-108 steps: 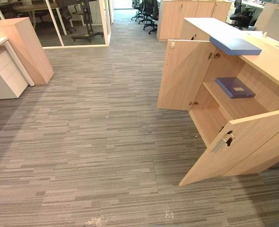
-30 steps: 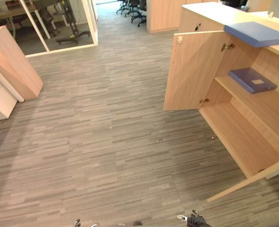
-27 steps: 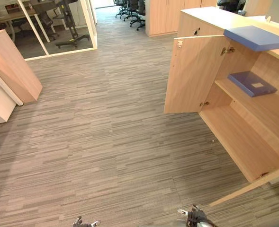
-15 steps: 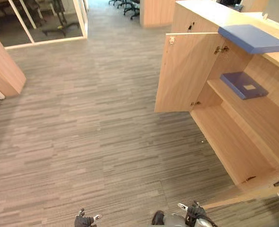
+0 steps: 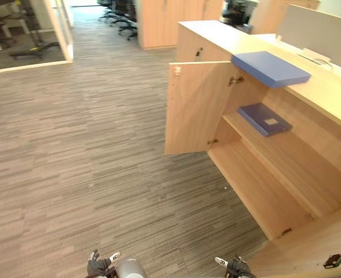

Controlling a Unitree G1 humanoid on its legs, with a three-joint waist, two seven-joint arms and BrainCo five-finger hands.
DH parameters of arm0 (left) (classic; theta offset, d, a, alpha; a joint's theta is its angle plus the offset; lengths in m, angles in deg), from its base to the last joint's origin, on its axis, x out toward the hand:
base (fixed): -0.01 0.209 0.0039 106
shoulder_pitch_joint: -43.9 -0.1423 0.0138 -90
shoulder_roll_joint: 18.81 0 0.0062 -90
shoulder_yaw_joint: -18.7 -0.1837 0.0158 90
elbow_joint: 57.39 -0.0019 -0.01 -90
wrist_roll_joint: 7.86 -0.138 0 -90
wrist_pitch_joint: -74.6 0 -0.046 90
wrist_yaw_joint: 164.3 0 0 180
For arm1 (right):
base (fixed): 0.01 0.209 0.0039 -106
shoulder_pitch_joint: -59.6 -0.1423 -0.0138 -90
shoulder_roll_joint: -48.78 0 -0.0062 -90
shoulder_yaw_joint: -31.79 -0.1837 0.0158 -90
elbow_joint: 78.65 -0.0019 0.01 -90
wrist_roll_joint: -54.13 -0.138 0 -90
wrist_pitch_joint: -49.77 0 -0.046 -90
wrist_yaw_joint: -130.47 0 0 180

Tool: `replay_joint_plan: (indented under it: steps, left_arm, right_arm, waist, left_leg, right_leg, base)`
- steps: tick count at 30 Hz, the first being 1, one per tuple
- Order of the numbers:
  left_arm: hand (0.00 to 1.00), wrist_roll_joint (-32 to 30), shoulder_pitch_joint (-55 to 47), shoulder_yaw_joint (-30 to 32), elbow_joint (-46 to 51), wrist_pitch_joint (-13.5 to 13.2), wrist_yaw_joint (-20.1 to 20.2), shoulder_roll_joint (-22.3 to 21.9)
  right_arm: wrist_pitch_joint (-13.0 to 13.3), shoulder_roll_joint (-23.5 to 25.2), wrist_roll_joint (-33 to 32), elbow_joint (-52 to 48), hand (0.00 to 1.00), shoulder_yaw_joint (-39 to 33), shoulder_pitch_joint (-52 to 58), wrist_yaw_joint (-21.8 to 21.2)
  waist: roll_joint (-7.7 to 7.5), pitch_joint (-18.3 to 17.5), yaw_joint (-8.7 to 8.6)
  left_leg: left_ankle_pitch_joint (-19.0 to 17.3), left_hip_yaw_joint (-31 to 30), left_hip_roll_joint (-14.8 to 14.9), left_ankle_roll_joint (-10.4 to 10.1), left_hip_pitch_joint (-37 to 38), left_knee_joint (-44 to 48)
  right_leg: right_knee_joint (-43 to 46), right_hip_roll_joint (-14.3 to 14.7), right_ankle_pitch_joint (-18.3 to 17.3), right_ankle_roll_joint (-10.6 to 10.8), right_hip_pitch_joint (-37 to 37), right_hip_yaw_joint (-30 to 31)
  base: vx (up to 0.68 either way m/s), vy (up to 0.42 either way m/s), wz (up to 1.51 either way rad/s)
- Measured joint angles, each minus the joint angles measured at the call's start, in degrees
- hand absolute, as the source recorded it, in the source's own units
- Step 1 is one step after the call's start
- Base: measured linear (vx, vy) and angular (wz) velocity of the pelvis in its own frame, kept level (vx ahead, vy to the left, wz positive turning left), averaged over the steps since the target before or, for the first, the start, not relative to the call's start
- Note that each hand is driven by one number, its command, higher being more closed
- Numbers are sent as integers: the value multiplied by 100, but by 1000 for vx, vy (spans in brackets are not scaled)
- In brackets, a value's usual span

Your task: Walk over to the cabinet, pick up the folder, carry it to the office cabinet, place the folder inside the office cabinet, then close the office cabinet door

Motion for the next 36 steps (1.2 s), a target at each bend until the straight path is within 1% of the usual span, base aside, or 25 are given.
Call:
replay_joint_plan:
  steps: [2,3,4,5,6,8,10,12,14,16,18,20,21,23,24,25,26,27,29,30,31,32,33,35,36]
  left_arm:
    - [0,-152,25,-15,-7,-32,-8,0]
    - [0,-196,27,-23,-13,-34,-11,-3]
    - [0,-222,24,-23,-18,-34,-14,-17]
    - [0,-216,19,-11,-32,-36,-18,-37]
    - [0,-237,64,41,-81,-31,-27,62]
    - [0,-222,84,99,-136,-32,-27,65]
    - [0,-224,80,238,-276,-23,-27,43]
    - [0,-205,-17,467,-541,8,-33,22]
    - [0,-185,-81,524,-592,31,-34,11]
    - [0,-160,-165,528,-762,41,-64,13]
    - [0,-132,-236,486,-803,60,-82,-38]
    - [0,-88,-310,318,-798,64,-103,-68]
    - [0,-72,-328,261,-805,65,-107,-70]
    - [0,47,-348,145,-878,65,-134,51]
    - [0,47,-351,144,-910,68,-143,61]
    - [0,44,-347,130,-919,80,-165,73]
    - [0,44,-300,28,-909,77,-193,88]
    - [0,42,-195,-161,-895,64,-203,113]
    - [0,41,-19,-328,-886,36,-213,139]
    - [0,40,80,-351,-809,18,-210,135]
    - [0,41,102,-350,-754,16,-208,136]
    - [0,24,122,-341,-669,11,-189,145]
    - [0,-86,163,-345,-686,4,-191,133]
    - [0,-397,238,-583,-750,33,-178,6]
    - [0,-777,329,-684,-726,39,-95,-9]
  right_arm:
    - [1,5,-1,21,0,22,-30,-2]
    - [1,5,0,24,0,23,-22,-2]
    - [2,-8,0,22,0,22,-20,-2]
    - [5,-43,0,26,0,66,-10,-6]
    - [8,32,-3,53,0,381,-10,-32]
    - [11,138,-4,59,0,440,-78,-50]
    - [16,189,9,70,0,410,-124,-82]
    - [3,206,11,234,0,137,-116,-85]
    - [-6,196,16,299,0,84,-89,-89]
    - [-76,86,23,426,0,-92,-61,-117]
    - [-124,-58,27,473,0,-117,26,-149]
    - [-119,-242,41,468,0,-335,122,-180]
    - [-120,-299,61,466,0,-331,124,-180]
    - [-76,-345,165,412,0,-314,147,-152]
    - [-54,-358,209,372,0,-305,118,-139]
    - [-14,-362,226,319,0,-294,64,-117]
    - [19,-351,226,274,0,-263,15,-106]
    - [38,-322,226,264,0,-196,-53,-84]
    - [35,-276,228,204,0,-164,-90,-74]
    - [42,-230,212,161,0,-84,-89,-66]
    - [50,-219,216,157,0,-60,-90,-66]
    - [42,-168,216,176,0,-50,-83,-65]
    - [43,-123,197,178,0,-66,-79,-64]
    - [30,-191,211,225,0,-84,-140,-64]
    - [4,-191,226,256,0,-112,-217,-64]
  waist:
    - [-6,10,21]
    - [6,7,21]
    - [48,4,17]
    - [118,19,75]
    - [-61,6,61]
    - [-74,13,88]
    - [-33,4,111]
    - [-30,-211,189]
    - [-43,-276,216]
    - [-10,-428,213]
    - [97,-610,218]
    - [228,-707,196]
    - [235,-711,167]
    - [159,-652,-42]
    - [119,-620,-100]
    - [134,-594,-188]
    - [158,-525,-222]
    - [185,-372,-264]
    - [191,-223,-280]
    - [143,-85,-290]
    - [91,-45,-293]
    - [-25,-34,-284]
    - [-130,-31,-296]
    - [14,-79,-341]
    - [37,-50,-353]
  left_leg:
    - [110,-83,-410,-114,-166,-1502]
    - [331,-136,-567,-142,-169,-2234]
    - [651,-227,-681,-147,-181,-2887]
    - [1519,-237,-740,-172,44,-3152]
    - [1359,-68,-938,-89,150,-3219]
    - [1181,3,-977,37,154,-3033]
    - [995,93,-994,173,250,-2819]
    - [963,102,-1142,209,408,-2934]
    - [959,118,-1284,206,543,-3135]
    - [953,138,-1608,216,852,-3618]
    - [961,99,-1837,241,1067,-4009]
    - [912,-30,-2124,366,1454,-4444]
    - [877,-39,-2202,420,1567,-4543]
    - [740,-21,-2542,631,1942,-4685]
    - [727,-18,-2582,646,2041,-4730]
    - [721,-32,-2608,658,2236,-4820]
    - [721,-50,-2570,657,2381,-4875]
    - [718,-104,-2418,651,2602,-4894]
    - [716,-191,-2246,647,2763,-4918]
    - [695,-250,-2175,611,2877,-4975]
    - [676,-251,-2170,579,2936,-5019]
    - [625,-245,-2183,498,3010,-5088]
    - [506,-252,-2202,483,3038,-5090]
    - [447,-269,-1962,396,2981,-5148]
    - [433,-250,-1813,306,2915,-5174]
  right_leg:
    - [-114,-377,-39,310,173,344]
    - [-149,-513,-85,455,246,406]
    - [-164,-589,-157,603,321,432]
    - [-193,-641,-210,735,419,536]
    - [-295,-771,-135,637,471,630]
    - [-390,-724,188,549,463,675]
    - [-483,-819,561,675,601,806]
    - [-618,-1035,1060,836,601,1048]
    - [-606,-1174,1133,919,585,1067]
    - [-480,-1431,1142,935,522,1125]
    - [-92,-1614,1140,937,279,1279]
    - [1205,-1860,1100,982,-300,1481]
    - [1711,-1951,1090,976,-516,1498]
    - [3663,-2449,1308,557,-1382,1473]
    - [4022,-2515,1245,511,-1565,1456]
    - [4566,-2493,901,414,-1898,1277]
    - [4793,-2395,557,498,-2063,1025]
    - [4703,-2121,82,560,-2146,434]
    - [4257,-1795,-157,567,-2213,-127]
    - [3766,-1612,-175,564,-2260,-457]
    - [3504,-1563,-167,565,-2283,-608]
    - [2885,-1478,-85,550,-2280,-926]
    - [2323,-1389,307,148,-2278,-1192]
    - [1982,-1106,315,179,-2218,-1538]
    - [1898,-1047,167,141,-2221,-1817]
  base:
    - [329,311,-85]
    - [403,362,-46]
    - [433,387,-38]
    - [487,443,-28]
    - [387,326,-23]
    - [292,220,-15]
    - [322,252,-23]
    - [281,185,-38]
    - [189,78,-33]
    - [158,89,-27]
    - [141,154,-22]
    - [180,246,-21]
    - [147,222,-6]
    - [130,185,1]
    - [143,134,-4]
    - [124,84,-3]
    - [166,21,11]
    - [128,-47,19]
    - [122,-132,26]
    - [82,-149,25]
    - [61,-155,15]
    - [54,-176,0]
    - [83,-190,-4]
    - [202,-210,-4]
    - [282,-228,-13]
